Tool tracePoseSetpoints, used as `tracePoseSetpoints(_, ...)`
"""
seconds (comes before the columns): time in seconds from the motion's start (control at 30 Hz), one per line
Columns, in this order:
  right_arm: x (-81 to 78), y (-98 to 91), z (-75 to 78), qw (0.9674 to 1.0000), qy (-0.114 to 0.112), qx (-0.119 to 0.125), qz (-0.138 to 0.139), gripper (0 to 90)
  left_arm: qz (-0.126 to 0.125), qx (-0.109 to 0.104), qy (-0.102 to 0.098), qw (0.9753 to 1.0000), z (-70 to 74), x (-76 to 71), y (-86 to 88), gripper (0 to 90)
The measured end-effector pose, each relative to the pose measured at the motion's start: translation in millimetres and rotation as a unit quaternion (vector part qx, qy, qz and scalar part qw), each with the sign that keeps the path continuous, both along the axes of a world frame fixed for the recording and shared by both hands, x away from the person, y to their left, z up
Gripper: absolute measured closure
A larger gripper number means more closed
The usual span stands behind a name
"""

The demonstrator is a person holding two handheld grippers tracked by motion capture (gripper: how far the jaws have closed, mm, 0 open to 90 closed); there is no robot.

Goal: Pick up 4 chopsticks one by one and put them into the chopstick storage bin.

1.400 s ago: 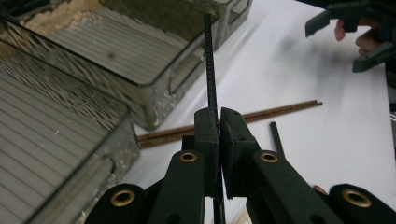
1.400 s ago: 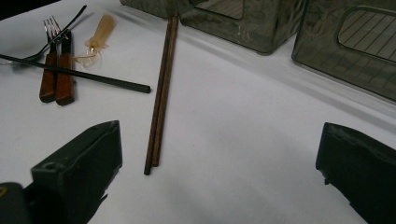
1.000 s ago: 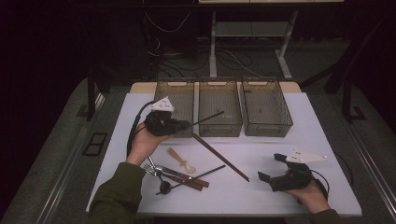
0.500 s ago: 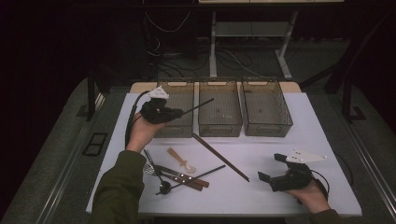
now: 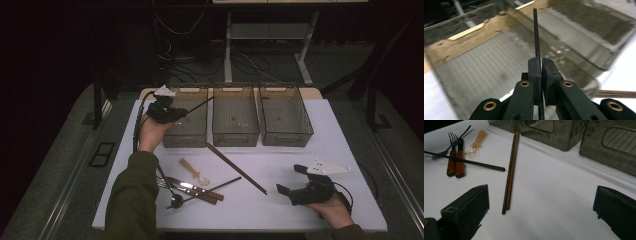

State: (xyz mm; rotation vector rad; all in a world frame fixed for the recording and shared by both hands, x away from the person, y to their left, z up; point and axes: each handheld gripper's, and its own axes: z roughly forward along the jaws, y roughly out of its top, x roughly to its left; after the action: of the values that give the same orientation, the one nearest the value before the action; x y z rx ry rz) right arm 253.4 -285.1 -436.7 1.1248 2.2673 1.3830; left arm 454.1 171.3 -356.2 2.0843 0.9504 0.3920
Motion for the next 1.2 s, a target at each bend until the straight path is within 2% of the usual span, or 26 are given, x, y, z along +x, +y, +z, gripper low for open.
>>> tracePoseSetpoints(0.07,0.1,-0.2,0.2,1.0000,0.000,0.001,0.000,0.7,0.026,0.001,0.000,0.9997,-2.6,3.2,3.7,85.1)
tracePoseSetpoints(0.17,0.4,-0.2,0.2,1.0000,-0.005,0.001,0.002,0.7,0.048,-0.008,0.002,0.9988,-6.6,7.5,6.8,85.1)
tracePoseSetpoints(0.3,0.2,-0.4,0.6,1.0000,-0.003,0.002,0.001,0.7,0.064,-0.013,0.012,0.9978,-12.5,12.3,5.8,85.1)
tracePoseSetpoints(0.37,0.3,-0.5,0.6,1.0000,-0.003,0.002,0.001,0.7,0.070,-0.008,0.014,0.9974,-15.5,14.2,3.5,85.1)
tracePoseSetpoints(0.43,0.5,-0.6,0.5,1.0000,-0.004,0.002,0.002,0.7,0.070,-0.004,0.018,0.9974,-18.1,15.6,1.1,85.1)
tracePoseSetpoints(0.5,0.3,-0.6,0.7,1.0000,-0.003,0.002,0.001,0.7,0.066,0.009,0.021,0.9976,-20.4,17.1,-0.7,85.0)
tracePoseSetpoints(0.73,0.4,-0.9,0.7,1.0000,-0.003,0.003,0.001,0.7,0.062,0.028,0.033,0.9972,-27.4,20.0,-8.6,85.0)
tracePoseSetpoints(0.8,0.4,-1.0,0.7,1.0000,-0.003,0.003,0.001,0.7,0.060,0.026,0.034,0.9973,-28.2,20.5,-9.7,85.0)
tracePoseSetpoints(1.03,0.2,-1.3,0.9,1.0000,-0.003,0.004,0.001,0.7,0.060,0.044,0.051,0.9959,-32.6,22.4,-13.1,85.0)
tracePoseSetpoints(1.2,0.2,-1.3,1.0,1.0000,-0.004,0.003,0.001,0.7,0.055,0.050,0.055,0.9957,-34.9,22.7,-15.8,84.7)
